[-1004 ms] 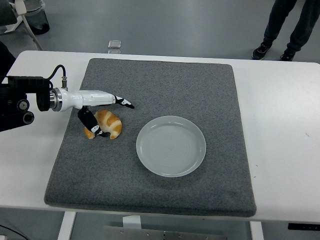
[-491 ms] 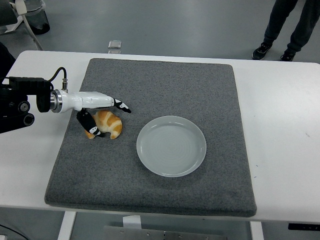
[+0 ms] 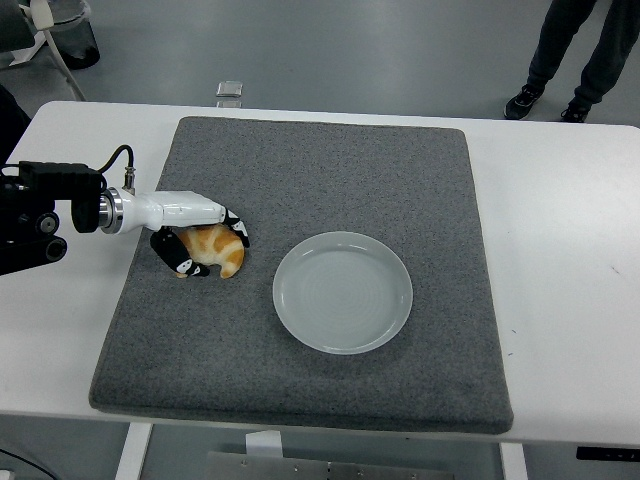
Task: Place the bread on the plate
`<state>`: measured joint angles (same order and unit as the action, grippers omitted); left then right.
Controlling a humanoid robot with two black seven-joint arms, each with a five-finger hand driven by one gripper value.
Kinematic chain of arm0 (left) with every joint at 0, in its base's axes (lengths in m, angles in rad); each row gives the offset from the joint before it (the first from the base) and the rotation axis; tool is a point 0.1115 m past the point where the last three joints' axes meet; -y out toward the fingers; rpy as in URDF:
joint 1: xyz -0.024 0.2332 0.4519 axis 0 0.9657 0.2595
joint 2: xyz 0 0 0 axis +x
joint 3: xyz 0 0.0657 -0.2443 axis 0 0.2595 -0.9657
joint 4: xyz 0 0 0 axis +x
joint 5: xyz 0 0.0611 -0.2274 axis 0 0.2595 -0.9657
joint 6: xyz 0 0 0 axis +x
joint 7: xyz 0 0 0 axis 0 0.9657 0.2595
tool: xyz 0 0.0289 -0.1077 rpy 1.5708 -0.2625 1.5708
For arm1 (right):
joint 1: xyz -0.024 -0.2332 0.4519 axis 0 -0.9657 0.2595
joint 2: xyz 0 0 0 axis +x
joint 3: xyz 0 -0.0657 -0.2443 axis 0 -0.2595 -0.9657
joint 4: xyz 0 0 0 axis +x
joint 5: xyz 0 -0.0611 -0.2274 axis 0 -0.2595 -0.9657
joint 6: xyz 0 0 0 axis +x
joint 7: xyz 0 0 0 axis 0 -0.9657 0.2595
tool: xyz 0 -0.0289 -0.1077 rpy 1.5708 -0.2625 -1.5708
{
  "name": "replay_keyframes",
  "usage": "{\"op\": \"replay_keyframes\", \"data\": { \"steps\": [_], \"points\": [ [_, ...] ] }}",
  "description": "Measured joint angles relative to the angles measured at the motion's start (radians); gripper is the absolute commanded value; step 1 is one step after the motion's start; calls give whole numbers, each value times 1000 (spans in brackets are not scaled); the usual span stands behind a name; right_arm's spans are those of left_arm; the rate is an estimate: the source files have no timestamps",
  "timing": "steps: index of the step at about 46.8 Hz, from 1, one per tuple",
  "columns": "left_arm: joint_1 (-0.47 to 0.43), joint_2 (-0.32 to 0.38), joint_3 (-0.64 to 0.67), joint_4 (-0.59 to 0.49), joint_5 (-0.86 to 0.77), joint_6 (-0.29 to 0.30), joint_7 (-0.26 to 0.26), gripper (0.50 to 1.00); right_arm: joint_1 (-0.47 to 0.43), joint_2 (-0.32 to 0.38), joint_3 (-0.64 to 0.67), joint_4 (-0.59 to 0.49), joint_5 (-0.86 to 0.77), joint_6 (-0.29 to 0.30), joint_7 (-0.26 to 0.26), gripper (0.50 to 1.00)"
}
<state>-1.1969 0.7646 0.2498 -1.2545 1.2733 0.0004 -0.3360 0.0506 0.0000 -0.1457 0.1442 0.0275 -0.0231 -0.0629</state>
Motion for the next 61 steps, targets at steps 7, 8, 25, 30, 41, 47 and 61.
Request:
{"op": "replay_keyframes", "data": {
  "steps": [7,8,25,30,41,47,61],
  "points": [
    [-4,-8,0,0,0,9,0,626,0,0,0,0,0,0,0,930],
    [-5,-8,0,0,0,11,1,615,0,0,0,0,0,0,0,930],
    [-12,-10,-5,15,3,46,2,500,0,0,0,0,0,0,0,930],
    [-13,-10,-9,16,3,55,5,500,0,0,0,0,0,0,0,930],
    [-19,-9,-15,15,2,64,6,500,0,0,0,0,0,0,0,930],
    [-21,-8,-41,12,2,64,6,500,0,0,0,0,0,0,0,930],
    [-97,-4,-60,7,-13,55,6,500,0,0,0,0,0,0,0,932]
  ]
}}
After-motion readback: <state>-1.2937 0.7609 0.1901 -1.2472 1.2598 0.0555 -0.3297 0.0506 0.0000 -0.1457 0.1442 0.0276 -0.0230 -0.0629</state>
